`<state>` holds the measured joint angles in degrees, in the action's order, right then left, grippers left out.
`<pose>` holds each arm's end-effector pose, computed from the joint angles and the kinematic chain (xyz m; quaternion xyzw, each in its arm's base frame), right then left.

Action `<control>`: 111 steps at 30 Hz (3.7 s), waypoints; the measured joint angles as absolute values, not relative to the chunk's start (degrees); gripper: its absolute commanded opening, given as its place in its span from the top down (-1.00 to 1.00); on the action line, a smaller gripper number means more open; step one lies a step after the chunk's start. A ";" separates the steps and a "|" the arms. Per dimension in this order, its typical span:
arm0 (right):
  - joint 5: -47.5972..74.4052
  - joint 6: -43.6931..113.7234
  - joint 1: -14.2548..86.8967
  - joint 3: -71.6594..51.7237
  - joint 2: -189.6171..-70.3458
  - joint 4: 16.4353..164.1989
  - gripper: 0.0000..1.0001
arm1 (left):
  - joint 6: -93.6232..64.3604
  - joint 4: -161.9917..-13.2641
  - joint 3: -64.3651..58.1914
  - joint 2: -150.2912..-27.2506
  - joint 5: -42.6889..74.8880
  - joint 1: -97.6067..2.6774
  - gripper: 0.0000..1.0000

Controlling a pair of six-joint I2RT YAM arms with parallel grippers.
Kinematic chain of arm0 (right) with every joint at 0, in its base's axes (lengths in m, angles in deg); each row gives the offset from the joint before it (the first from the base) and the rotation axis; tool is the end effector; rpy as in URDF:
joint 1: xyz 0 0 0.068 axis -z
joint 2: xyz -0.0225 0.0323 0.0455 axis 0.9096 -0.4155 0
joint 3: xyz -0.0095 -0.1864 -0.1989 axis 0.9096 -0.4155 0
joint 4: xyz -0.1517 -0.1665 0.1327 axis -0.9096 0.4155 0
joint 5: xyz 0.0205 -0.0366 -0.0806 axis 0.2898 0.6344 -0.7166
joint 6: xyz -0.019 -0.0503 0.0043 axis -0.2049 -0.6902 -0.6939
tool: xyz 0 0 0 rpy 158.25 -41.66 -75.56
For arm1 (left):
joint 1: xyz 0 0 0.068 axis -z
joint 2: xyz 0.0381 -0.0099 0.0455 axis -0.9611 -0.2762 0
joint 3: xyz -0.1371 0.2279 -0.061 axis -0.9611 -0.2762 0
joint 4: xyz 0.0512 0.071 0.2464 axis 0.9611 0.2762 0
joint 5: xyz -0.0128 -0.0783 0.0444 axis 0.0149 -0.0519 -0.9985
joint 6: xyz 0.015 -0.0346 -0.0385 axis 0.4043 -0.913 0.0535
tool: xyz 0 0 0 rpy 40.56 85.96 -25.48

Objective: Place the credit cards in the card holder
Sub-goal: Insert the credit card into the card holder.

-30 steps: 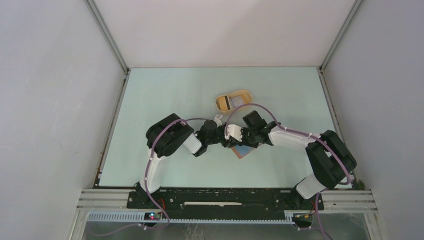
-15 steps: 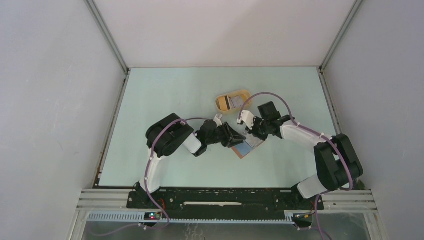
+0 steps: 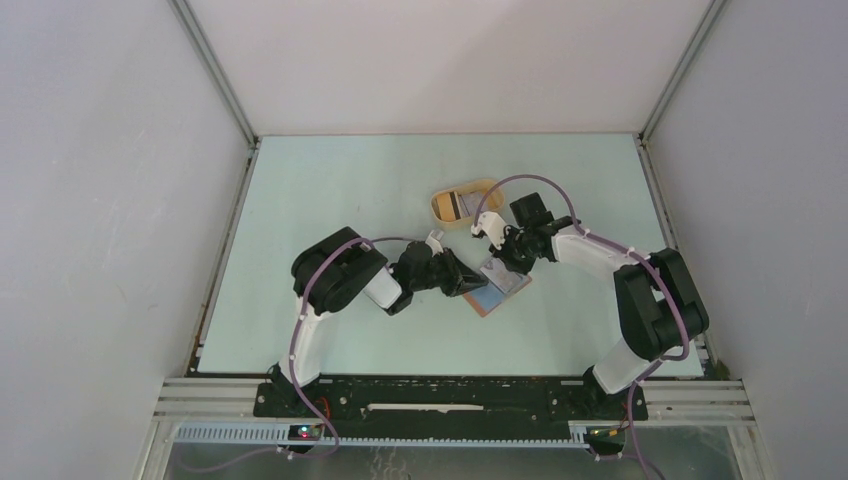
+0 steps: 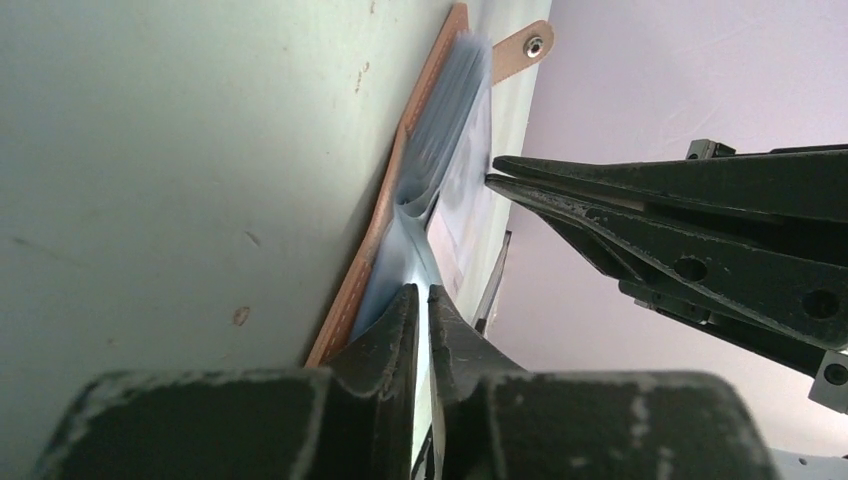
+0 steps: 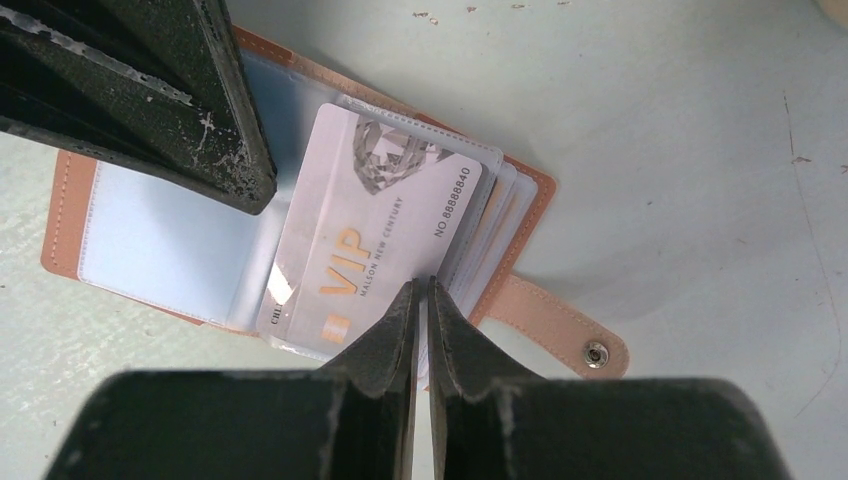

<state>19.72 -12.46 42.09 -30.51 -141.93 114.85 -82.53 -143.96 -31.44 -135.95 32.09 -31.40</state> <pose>0.2841 0.1321 0.1769 -0.5356 0.8036 0.0820 0.2463 0.2616 -0.2602 0.0703 -0.1403 0.7992 -0.5720 0.1197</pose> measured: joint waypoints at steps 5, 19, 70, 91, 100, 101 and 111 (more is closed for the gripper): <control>19.76 -12.31 42.14 -30.36 -141.98 115.09 0.74 | -82.14 -142.54 -31.40 -135.84 32.09 -31.40 0.81; 19.85 -11.50 42.22 -29.81 -142.26 115.74 0.74 | -78.71 -130.76 -25.65 -134.81 33.36 -31.59 0.83; 31.67 -1.78 40.06 -26.16 -148.27 123.41 0.70 | -69.01 -116.79 -23.23 -129.46 32.02 -32.88 0.63; 43.87 -2.43 51.23 -25.86 -140.71 125.16 0.62 | -62.05 -111.65 -23.77 -121.61 29.23 -32.91 0.54; 49.82 -2.78 54.77 -25.86 -137.93 125.32 0.56 | -50.56 -102.65 -27.58 -103.45 20.24 -32.91 0.45; 50.47 -2.98 54.73 -25.86 -137.80 125.38 0.56 | -49.07 -101.12 -28.30 -100.80 18.49 -32.91 0.43; 51.08 -4.25 50.77 -25.75 -142.31 127.46 0.52 | -40.53 -94.47 -39.27 -71.82 -2.07 -33.28 -0.99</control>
<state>51.08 -4.25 50.77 -25.75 -142.31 127.46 -40.53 -94.47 -39.27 -71.82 -2.07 -33.28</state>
